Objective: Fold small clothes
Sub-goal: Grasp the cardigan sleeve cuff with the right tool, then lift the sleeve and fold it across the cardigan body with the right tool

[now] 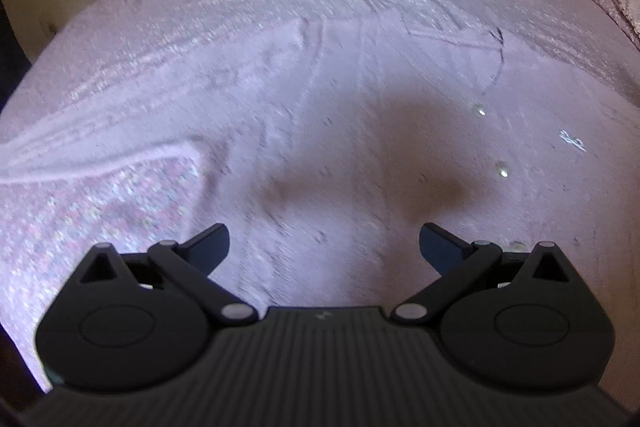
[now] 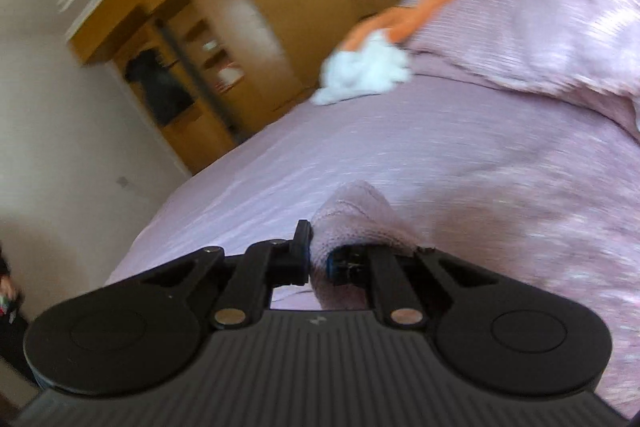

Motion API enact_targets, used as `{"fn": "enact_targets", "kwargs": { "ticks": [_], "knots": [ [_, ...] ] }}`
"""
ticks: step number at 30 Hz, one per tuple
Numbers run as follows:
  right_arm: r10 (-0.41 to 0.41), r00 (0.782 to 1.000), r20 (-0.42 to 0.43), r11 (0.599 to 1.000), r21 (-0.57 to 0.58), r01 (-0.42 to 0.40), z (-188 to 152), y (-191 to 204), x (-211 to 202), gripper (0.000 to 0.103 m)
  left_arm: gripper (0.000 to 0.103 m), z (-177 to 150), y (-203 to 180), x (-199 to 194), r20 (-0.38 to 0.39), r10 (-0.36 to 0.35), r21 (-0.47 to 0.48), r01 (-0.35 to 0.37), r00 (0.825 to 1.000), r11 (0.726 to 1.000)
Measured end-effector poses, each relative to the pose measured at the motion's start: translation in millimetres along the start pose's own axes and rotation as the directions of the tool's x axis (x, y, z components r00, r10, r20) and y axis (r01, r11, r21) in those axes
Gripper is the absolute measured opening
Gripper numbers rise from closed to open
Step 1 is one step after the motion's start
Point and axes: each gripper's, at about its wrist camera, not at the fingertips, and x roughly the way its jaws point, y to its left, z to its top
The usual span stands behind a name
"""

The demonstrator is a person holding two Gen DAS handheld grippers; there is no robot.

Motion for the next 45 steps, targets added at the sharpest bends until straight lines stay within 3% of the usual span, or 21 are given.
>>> {"fn": "enact_targets", "kwargs": {
  "ticks": [6, 12, 20, 22, 26, 31, 34, 36, 40, 45],
  "knots": [
    [0.059, 0.995, -0.075, 0.981, -0.179, -0.072, -31, 98, 28, 0.009, 0.103, 7, 21, -4, 0.037, 0.015, 0.002, -0.015, 0.999, 1.000],
    [0.052, 0.977, -0.207, 0.954, -0.278, -0.110, -102, 161, 70, 0.009, 0.103, 8, 37, 4, 0.043, 0.018, -0.012, -0.018, 0.999, 1.000],
    [0.030, 0.910, -0.413, 0.963, -0.231, -0.137, -178, 163, 113, 0.012, 0.103, -5, 41, 19, 0.023, 0.003, -0.022, -0.002, 1.000, 1.000],
    [0.026, 0.906, -0.423, 0.958, -0.248, -0.143, -189, 163, 108, 0.021, 0.103, -9, 41, 24, 0.013, 0.000, -0.026, 0.000, 1.000, 1.000],
    [0.046, 0.897, -0.439, 0.954, -0.247, -0.170, -184, 156, 93, 0.040, 0.103, -15, 40, 33, -0.004, -0.007, -0.033, 0.007, 1.000, 0.999],
    [0.052, 0.908, -0.417, 0.952, -0.255, -0.171, -152, 143, 49, 0.042, 0.103, -21, 32, 39, -0.004, 0.022, -0.001, -0.022, 1.000, 1.000],
    [-0.020, 0.935, -0.355, 0.953, -0.288, -0.089, -134, 131, 37, 0.042, 0.103, -23, 32, 40, -0.003, 0.023, -0.002, -0.023, 1.000, 1.000],
    [-0.110, 0.945, -0.308, 0.941, -0.339, -0.001, -125, 120, 36, 0.042, 0.103, -22, 32, 41, -0.004, 0.020, -0.011, -0.020, 1.000, 1.000],
    [-0.243, 0.934, -0.262, 0.906, -0.404, 0.122, -120, 103, 43, 0.042, 0.103, -23, 32, 39, -0.005, 0.019, -0.011, -0.019, 1.000, 1.000],
    [-0.296, 0.921, -0.254, 0.891, -0.422, 0.170, -128, 91, 47, 0.042, 0.103, -23, 35, 37, -0.008, 0.017, -0.018, -0.017, 1.000, 1.000]
  ]
}}
